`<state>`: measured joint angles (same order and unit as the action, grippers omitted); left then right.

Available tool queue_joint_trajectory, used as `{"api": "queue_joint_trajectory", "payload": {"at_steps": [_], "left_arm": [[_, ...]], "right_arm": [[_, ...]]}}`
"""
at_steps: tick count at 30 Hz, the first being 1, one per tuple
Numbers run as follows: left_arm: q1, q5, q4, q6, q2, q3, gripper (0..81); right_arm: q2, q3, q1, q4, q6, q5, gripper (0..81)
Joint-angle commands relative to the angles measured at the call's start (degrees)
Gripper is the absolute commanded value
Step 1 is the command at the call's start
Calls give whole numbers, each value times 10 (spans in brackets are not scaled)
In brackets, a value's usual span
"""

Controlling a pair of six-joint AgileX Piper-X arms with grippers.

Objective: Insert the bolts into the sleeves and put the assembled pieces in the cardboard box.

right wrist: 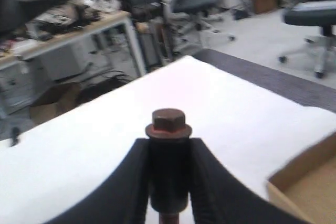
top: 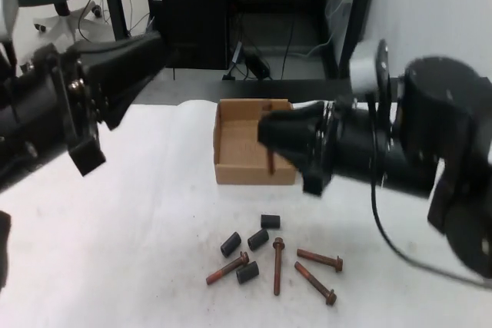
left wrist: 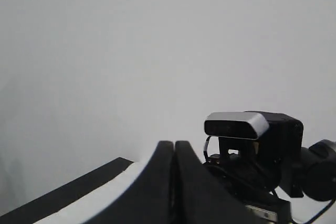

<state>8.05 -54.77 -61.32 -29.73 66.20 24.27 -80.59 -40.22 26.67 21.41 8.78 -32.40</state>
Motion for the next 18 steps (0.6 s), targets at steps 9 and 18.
{"api": "queue_joint_trajectory", "payload": {"at_steps": [9,18], "left_arm": [[-7,12,104,65,-5,-25,3],[-5,32,119,66,-8,-49,3]], "right_arm": [[-164,-241,-33,-278,-115,128,8],[-332,-418,-33,-368,-115,133,8]]}}
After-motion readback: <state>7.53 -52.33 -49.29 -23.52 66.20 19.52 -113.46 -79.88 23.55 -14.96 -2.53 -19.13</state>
